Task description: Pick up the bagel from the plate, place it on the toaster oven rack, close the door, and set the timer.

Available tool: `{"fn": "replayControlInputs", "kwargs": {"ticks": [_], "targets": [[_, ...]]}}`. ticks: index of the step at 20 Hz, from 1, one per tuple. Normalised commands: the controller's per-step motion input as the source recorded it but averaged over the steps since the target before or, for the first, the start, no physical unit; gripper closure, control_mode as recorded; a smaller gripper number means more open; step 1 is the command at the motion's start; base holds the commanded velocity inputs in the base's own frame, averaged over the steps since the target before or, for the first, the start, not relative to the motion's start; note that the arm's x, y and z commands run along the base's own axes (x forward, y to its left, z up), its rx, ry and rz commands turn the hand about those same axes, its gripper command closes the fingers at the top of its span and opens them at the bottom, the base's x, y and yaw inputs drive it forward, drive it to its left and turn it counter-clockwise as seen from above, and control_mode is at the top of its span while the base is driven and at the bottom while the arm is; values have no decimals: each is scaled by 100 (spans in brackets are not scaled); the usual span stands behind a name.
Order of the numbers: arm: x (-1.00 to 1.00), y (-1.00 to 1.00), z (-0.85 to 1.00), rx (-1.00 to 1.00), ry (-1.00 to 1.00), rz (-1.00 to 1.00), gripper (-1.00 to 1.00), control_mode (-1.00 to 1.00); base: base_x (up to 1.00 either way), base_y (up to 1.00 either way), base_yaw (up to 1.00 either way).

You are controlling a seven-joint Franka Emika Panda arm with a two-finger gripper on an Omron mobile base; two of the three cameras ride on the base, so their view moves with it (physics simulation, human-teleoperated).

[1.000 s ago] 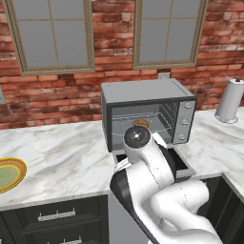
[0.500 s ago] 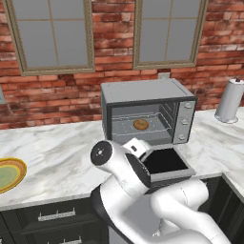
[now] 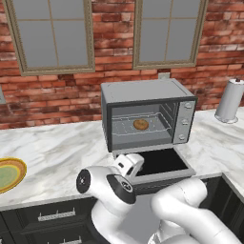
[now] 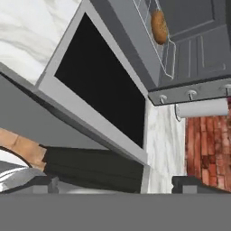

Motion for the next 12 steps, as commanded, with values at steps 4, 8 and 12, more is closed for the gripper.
{"fn": "replayControlInputs", "kwargs": {"ticks": [4, 8, 12], "targets": [[24, 0, -47, -21, 7, 0, -100, -100, 0, 0, 0], [18, 0, -44, -19, 7, 0, -100, -100, 0, 0, 0], [17, 0, -42, -15, 6, 0, -100, -100, 0, 0, 0]]}}
